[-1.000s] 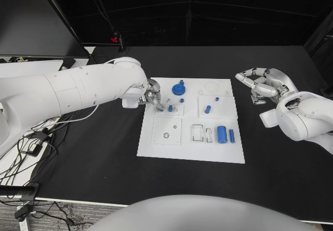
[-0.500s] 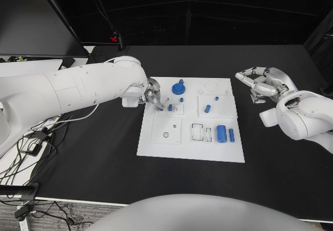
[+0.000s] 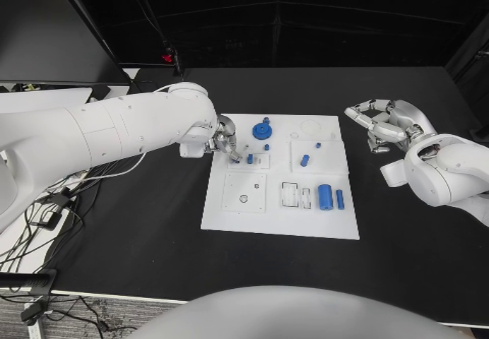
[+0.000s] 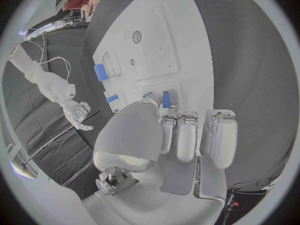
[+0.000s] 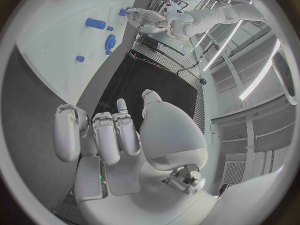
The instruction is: Assemble the parts on the task board
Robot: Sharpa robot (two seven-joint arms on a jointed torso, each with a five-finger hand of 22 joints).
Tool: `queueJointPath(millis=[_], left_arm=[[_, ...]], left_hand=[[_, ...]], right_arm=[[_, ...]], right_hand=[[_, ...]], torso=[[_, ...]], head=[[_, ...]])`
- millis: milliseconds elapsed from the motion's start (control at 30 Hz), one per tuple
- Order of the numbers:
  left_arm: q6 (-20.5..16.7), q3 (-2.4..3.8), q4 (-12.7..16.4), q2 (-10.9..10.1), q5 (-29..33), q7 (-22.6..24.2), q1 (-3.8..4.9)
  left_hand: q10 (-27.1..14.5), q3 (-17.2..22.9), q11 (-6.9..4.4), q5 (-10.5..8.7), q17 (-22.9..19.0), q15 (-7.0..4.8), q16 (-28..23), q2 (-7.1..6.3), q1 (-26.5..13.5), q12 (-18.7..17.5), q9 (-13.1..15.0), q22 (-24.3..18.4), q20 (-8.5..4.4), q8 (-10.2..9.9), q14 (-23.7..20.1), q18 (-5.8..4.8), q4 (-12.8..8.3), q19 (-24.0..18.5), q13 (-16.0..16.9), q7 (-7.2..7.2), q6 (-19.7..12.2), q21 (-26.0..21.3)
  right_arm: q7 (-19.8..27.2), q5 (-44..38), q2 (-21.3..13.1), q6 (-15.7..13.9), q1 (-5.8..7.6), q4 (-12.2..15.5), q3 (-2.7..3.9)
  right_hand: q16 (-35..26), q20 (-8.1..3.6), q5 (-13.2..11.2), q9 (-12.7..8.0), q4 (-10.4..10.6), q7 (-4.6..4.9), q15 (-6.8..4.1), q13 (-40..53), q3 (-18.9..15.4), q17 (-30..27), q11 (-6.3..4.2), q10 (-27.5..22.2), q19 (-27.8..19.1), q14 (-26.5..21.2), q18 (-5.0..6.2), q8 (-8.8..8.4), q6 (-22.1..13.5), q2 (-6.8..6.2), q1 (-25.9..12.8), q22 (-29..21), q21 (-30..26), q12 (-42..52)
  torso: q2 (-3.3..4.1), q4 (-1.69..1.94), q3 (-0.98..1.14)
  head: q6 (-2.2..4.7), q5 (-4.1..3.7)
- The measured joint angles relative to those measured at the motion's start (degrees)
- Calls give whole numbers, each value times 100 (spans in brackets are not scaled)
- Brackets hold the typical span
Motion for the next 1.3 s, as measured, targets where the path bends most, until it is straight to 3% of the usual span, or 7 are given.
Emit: queueJointPath(millis=[533,733,1133,1300], left_arm=[[50,4,-43,27,8,0,0],[73,7,-51,31,8,0,0],[156,9,-61,39,8,-4,1],[177,6,-62,39,8,-4,-3]], left_hand=[[10,19,-10,-24,0,8,0,25,-25,7,0,0,0,0,-8,0,10,0,4,0,0,0],[10,35,-10,-111,0,9,0,104,-106,7,0,0,0,0,-9,0,20,0,4,0,0,0],[13,23,-13,-280,0,9,0,-82,-320,-44,28,0,0,2,-9,0,-120,0,-23,-40,-41,0],[23,-164,-22,-466,0,9,0,-52,-637,-45,47,0,0,41,-9,0,-102,0,-10,-78,-65,0]], right_arm=[[-1,0,-10,-1,0,12,0],[-1,0,-10,-1,0,14,0],[-1,0,-14,0,0,18,0],[-1,0,-14,0,0,18,0]], right_hand=[[0,0,0,0,0,0,0,0,0,0,0,0,0,0,0,-2,0,6,6,0,0,0],[0,0,0,0,-1,0,0,0,-1,0,0,0,0,0,0,-2,0,6,6,0,0,0],[0,0,0,1,-16,0,0,0,-16,-1,0,0,0,0,0,-3,0,6,6,0,0,0],[0,0,0,1,-16,0,0,0,-16,-1,0,0,0,0,0,-3,0,6,6,0,0,0]], torso=[[0,3,4],[0,6,4],[-3,7,3],[-3,7,3]], head=[[-36,-30],[-37,-37],[-42,-55],[-33,-66]])
